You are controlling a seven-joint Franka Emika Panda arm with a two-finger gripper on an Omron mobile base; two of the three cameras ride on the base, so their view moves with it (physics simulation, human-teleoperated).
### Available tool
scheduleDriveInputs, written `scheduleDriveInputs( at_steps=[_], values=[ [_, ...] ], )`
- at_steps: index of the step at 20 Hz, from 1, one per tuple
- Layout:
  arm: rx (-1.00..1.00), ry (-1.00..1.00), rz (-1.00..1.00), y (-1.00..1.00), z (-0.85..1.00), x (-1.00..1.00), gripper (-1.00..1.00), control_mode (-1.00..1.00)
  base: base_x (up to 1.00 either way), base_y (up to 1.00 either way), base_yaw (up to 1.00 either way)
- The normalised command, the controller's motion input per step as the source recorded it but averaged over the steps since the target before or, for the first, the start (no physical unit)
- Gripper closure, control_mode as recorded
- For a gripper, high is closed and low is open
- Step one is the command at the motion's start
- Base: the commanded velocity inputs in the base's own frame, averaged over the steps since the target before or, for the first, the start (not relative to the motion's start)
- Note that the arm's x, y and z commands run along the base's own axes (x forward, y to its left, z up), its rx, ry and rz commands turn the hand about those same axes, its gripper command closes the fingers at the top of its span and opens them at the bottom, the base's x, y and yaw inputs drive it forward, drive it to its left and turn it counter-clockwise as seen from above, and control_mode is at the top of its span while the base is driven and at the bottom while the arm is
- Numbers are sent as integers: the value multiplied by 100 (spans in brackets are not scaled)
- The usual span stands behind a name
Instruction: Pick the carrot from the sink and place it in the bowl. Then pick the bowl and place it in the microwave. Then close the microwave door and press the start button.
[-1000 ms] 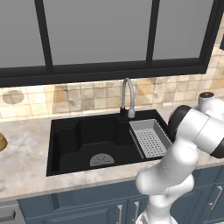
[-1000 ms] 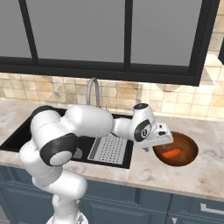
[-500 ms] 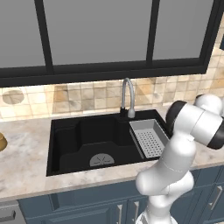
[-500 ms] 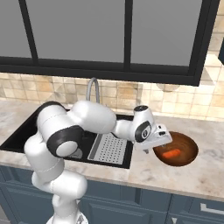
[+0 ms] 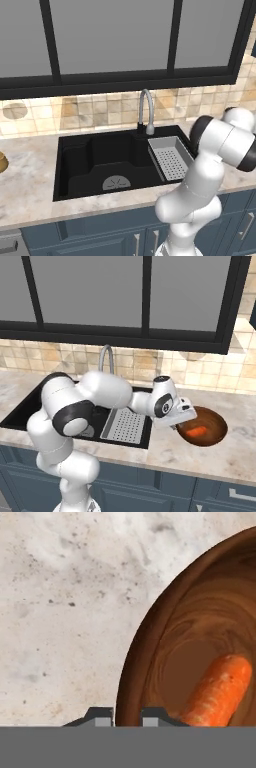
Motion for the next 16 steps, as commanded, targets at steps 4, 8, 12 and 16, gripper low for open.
scheduleDriveInputs(
  at_steps=[4,8,12,16],
  values=[
    [0,0,1,4,50,-25,100,-100,0,0,0],
    [0,0,5,21,82,-33,100,-100,0,0,0],
    [-5,-1,14,53,97,-44,100,-100,0,0,0],
    [0,0,19,59,99,-50,100,-100,0,0,0]
  ],
)
